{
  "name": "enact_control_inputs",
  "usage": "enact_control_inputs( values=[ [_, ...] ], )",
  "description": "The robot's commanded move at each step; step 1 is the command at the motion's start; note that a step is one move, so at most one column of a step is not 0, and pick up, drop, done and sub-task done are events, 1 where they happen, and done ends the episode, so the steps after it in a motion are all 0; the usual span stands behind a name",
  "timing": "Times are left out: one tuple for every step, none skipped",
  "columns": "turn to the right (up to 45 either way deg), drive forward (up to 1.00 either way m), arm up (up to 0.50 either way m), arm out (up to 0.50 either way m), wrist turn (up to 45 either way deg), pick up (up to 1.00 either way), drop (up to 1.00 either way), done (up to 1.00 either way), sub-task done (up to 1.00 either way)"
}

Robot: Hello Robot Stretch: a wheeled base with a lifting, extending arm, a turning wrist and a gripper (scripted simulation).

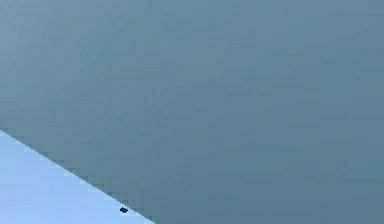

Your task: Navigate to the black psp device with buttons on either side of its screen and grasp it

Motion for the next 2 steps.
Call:
enact_control_inputs(
  values=[
    [0.0, 0.00, 0.00, 0.00, 0.0, 1.00, 0.00, 0.00, 0.00],
    [0.0, 0.00, 0.10, 0.00, 0.0, 0.00, 0.00, 0.00, 0.00]
  ],
)
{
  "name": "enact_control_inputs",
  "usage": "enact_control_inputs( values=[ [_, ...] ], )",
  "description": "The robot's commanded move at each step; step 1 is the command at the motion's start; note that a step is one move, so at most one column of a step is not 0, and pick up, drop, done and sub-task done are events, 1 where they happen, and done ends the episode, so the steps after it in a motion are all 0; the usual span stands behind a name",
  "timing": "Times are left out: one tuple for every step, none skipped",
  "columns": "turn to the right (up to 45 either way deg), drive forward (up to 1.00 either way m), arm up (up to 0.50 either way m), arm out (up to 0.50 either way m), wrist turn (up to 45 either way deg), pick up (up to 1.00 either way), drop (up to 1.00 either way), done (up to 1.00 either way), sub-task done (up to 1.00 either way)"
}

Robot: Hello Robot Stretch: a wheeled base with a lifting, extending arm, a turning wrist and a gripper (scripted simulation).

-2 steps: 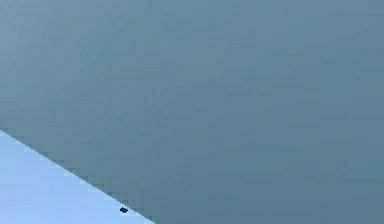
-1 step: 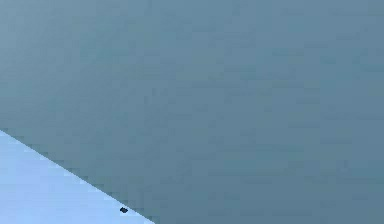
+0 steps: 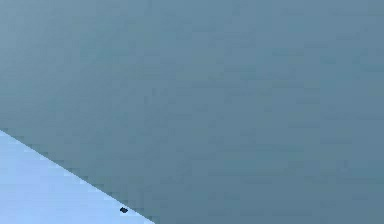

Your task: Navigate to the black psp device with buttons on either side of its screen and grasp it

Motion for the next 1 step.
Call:
enact_control_inputs(
  values=[
    [0.0, 0.00, 0.00, 0.00, 0.0, 0.00, 0.00, 1.00, 0.00]
  ],
)
